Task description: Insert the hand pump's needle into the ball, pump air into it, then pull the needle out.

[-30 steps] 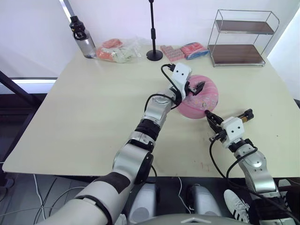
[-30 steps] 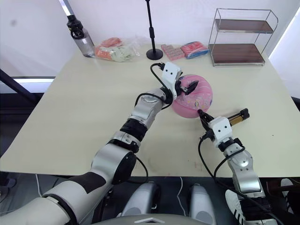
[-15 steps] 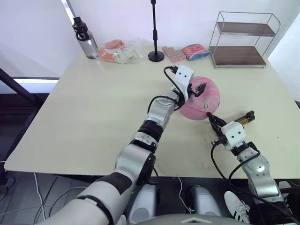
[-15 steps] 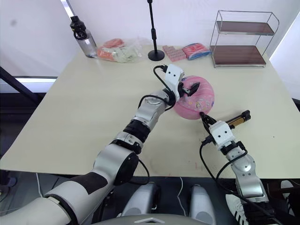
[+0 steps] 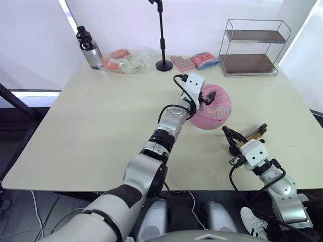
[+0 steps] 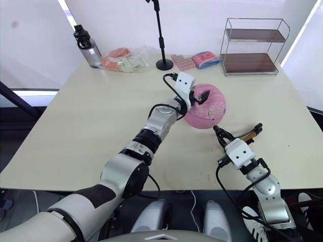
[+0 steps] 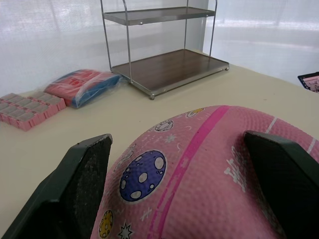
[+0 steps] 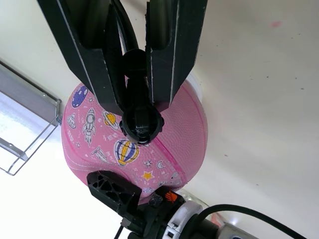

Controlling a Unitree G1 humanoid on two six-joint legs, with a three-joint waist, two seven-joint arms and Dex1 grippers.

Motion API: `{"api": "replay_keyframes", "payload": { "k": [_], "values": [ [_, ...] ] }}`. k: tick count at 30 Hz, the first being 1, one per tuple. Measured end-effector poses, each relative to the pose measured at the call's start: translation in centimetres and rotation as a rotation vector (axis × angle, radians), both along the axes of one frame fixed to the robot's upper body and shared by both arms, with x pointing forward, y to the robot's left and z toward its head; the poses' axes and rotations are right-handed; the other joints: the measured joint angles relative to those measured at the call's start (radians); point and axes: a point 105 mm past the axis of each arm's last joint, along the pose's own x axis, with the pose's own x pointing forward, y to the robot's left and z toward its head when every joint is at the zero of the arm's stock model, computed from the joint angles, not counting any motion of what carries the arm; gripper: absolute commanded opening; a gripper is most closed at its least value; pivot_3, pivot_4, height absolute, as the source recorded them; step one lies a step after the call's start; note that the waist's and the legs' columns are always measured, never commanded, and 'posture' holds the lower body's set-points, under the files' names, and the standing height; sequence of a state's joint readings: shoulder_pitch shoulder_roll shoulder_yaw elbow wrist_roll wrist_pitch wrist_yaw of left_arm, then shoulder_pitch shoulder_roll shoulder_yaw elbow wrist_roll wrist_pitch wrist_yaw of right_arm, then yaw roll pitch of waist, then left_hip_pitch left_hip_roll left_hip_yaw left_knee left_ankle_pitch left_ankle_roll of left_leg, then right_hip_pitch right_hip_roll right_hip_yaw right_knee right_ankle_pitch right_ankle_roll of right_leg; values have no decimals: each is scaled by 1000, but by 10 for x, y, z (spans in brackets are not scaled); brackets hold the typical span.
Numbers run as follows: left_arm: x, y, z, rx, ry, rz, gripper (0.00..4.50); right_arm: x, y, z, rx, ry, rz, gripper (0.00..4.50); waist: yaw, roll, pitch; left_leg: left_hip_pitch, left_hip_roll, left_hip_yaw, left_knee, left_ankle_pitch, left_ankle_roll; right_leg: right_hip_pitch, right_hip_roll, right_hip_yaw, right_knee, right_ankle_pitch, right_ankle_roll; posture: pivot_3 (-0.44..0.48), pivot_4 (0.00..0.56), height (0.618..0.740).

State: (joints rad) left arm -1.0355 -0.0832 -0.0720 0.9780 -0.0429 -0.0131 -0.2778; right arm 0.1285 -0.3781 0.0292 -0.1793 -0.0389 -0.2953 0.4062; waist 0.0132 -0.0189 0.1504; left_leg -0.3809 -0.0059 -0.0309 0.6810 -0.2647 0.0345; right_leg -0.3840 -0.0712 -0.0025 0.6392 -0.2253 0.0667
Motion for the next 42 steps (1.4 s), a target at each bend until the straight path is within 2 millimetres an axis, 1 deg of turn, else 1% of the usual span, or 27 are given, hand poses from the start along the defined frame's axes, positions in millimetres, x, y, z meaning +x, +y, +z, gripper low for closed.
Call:
{"api": "replay_keyframes", "payload": {
  "k": [3,4,7,8,11,12,16,20,22,25,26,29,32,34,35,38,40,42],
  "values": [
    [-1,-1,3,-7,-8,-22,4500,2,-1,-2,-25,2,-2,80,1,0,0,0,0,0,0,0,0,0,0,0,0,0,0,0,150,740],
    [-2,-1,7,-12,-16,-41,4500,6,-3,-6,-52,11,-9,80,0,0,0,-1,0,0,0,0,0,0,0,0,0,0,0,0,150,740],
    [-4,-1,10,-21,-15,-66,4500,8,-6,-12,-77,33,-16,80,1,1,2,-4,0,0,0,0,0,-3,0,0,0,1,-1,0,150,740],
    [-5,-1,14,-29,-13,-84,4500,8,-8,-16,-92,46,-13,80,1,1,2,-6,0,0,-1,0,0,-5,0,0,0,3,-3,0,150,740],
    [-8,-2,24,-47,-9,-112,4500,9,-13,-22,-120,69,-14,80,0,2,3,-15,-1,0,0,0,0,-16,0,1,0,5,-1,0,150,740],
    [-8,-2,30,-54,-13,-119,4500,10,-14,-25,-129,81,-18,80,1,3,4,-16,-1,0,-1,0,0,-16,0,1,0,5,-1,0,150,740],
    [-10,0,44,-78,-28,-130,4500,13,-19,-27,-163,77,-15,80,0,5,10,-17,-1,0,-1,0,0,-17,0,1,0,5,-1,0,150,740],
    [-15,0,62,-96,-66,-160,4500,15,-27,-32,-201,81,-17,80,0,6,12,-17,-2,0,-1,0,0,-17,0,1,0,5,-1,0,150,740],
    [-18,1,67,-101,-74,-179,4500,16,-30,-35,-210,84,-22,80,-1,6,13,-17,-2,0,-1,0,0,-17,0,1,0,5,-1,0,150,740],
    [-26,4,78,-114,-105,-231,4500,19,-36,-36,-230,78,-27,80,-3,7,15,-17,-1,2,-1,0,0,-18,0,3,0,5,-1,0,150,740],
    [-30,8,84,-111,-126,-259,4500,20,-38,-37,-236,79,-31,80,-3,7,15,-17,-1,2,-1,0,0,-18,0,3,0,5,-1,0,150,740],
    [-42,19,90,-93,-156,-326,4500,22,-42,-39,-237,80,-39,80,-6,8,15,-17,-1,3,-1,0,0,-19,0,4,1,5,-1,0,150,740],
    [-60,36,81,-22,-152,-417,4500,25,-45,-37,-236,69,-40,80,-16,9,16,-16,-1,4,-1,0,0,-19,0,6,2,5,-1,0,150,740],
    [-70,51,71,27,-130,-469,4500,27,-48,-37,-233,68,-47,80,-23,9,16,-16,-1,5,-1,0,0,-20,0,7,2,5,-1,0,150,740],
    [-78,63,64,71,-115,-505,4500,28,-50,-37,-231,66,-52,80,-26,9,16,-16,-1,5,-2,0,0,-20,0,7,2,5,-1,0,150,740],
    [-95,85,48,134,-68,-579,4500,29,-58,-38,-229,75,-73,80,-26,10,16,-16,0,5,-2,0,0,-20,0,8,2,5,-1,0,150,740],
    [-106,92,43,144,-47,-626,4500,30,-59,-37,-224,71,-75,80,-23,9,16,-16,0,6,-2,0,0,-20,0,8,2,5,-2,0,150,740],
    [-111,98,39,162,-36,-647,4500,31,-59,-37,-222,66,-73,80,-23,9,16,-16,0,6,-2,0,0,-20,0,8,2,5,-2,0,150,740]
  ]
}}
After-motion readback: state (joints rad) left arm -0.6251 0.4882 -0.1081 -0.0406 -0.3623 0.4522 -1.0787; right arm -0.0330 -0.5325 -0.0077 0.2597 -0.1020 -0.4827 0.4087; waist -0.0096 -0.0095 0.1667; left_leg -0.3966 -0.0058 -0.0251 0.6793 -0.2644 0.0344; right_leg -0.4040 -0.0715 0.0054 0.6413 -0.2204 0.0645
